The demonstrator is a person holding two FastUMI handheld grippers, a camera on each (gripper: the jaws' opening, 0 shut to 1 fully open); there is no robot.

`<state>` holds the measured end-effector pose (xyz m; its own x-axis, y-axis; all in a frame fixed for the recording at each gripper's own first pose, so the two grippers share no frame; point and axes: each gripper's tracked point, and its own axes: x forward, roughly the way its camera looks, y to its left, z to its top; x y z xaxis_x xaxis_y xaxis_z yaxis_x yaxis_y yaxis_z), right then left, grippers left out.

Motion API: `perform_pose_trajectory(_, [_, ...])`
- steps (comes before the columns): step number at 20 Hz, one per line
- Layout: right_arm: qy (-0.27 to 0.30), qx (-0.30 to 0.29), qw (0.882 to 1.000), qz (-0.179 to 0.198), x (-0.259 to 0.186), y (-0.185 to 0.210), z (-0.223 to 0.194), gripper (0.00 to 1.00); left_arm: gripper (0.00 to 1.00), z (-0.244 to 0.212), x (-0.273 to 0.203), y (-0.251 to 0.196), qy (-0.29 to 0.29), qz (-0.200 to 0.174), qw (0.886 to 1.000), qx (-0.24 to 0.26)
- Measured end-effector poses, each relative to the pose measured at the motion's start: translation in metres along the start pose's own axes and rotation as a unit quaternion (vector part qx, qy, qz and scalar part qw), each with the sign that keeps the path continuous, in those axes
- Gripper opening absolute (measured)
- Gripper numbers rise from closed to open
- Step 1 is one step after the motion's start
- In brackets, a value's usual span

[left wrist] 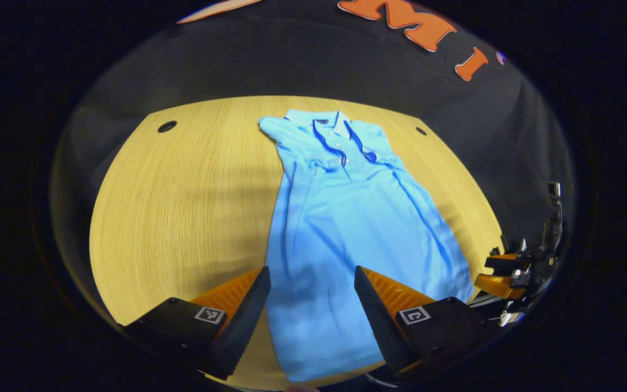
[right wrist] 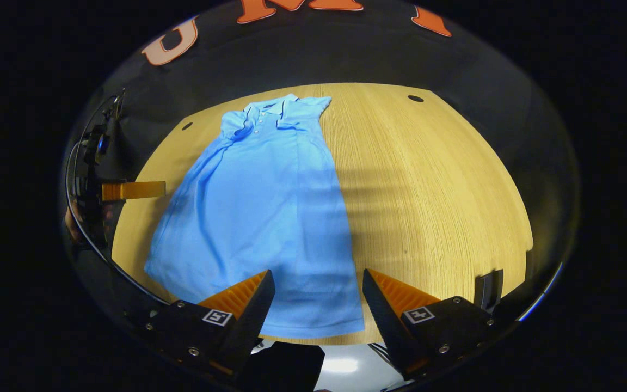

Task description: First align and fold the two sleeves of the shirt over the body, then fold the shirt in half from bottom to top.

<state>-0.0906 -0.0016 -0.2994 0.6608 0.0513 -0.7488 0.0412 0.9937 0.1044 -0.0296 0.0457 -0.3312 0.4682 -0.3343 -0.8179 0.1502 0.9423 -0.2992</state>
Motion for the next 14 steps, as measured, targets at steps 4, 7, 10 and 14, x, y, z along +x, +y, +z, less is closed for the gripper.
perform_pose_trajectory(4, [0.017, -0.002, 1.0, -0.001, 0.002, 0.0, -0.02, 0.98, 1.0, -0.05, -0.01, -0.001, 0.027, 0.022, 0.999, 0.001])
perform_pose_trajectory(7, [0.033, -0.011, 0.999, -0.012, 0.005, -0.008, -0.033, 0.98, 1.0, -0.085, -0.02, 0.004, 0.048, 0.043, 0.998, -0.002])
perform_pose_trajectory(10, [0.05, -0.014, 0.999, -0.018, 0.006, -0.011, -0.048, 0.98, 0.99, -0.114, -0.027, 0.005, 0.07, 0.06, 0.996, -0.011])
perform_pose_trajectory(14, [0.069, -0.006, 0.998, -0.01, 0.009, -0.009, -0.059, 0.97, 1.0, -0.142, -0.032, 0.005, 0.102, 0.078, 0.992, -0.009])
